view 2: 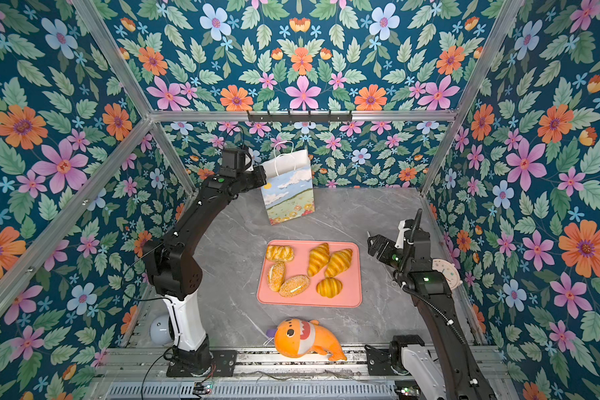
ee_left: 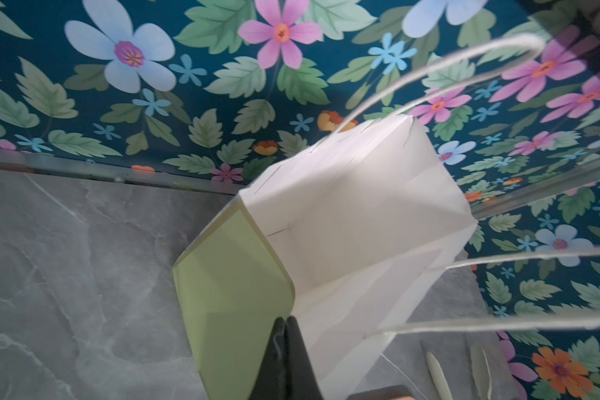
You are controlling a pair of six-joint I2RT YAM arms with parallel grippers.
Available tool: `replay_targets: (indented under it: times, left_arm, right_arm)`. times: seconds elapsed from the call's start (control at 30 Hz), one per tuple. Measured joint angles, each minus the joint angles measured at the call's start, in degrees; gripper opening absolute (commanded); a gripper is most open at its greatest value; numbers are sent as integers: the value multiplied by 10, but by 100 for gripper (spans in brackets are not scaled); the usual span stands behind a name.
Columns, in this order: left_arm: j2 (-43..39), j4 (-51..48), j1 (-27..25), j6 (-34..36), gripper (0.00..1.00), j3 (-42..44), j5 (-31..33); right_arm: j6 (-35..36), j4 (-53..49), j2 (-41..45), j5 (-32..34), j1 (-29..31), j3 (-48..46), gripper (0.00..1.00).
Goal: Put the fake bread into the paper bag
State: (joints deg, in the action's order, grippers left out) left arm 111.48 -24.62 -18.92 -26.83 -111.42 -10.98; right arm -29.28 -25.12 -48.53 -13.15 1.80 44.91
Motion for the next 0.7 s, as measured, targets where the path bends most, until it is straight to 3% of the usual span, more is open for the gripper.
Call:
replay_targets:
  times: [0.33, 0.67, 0.7]
  left_arm:
    - [-64, 55, -59, -15, 0, 105, -5]
    - [-110, 88, -71, -28, 0, 178, -27]
    - [-112, 89, -71, -28, 3, 181, -28]
  right_arm:
    - [6, -53, 18, 29, 0, -4, 99]
    - [9, -95, 12, 48, 0, -14, 99]
    - [10, -97, 11, 49, 0, -15, 99]
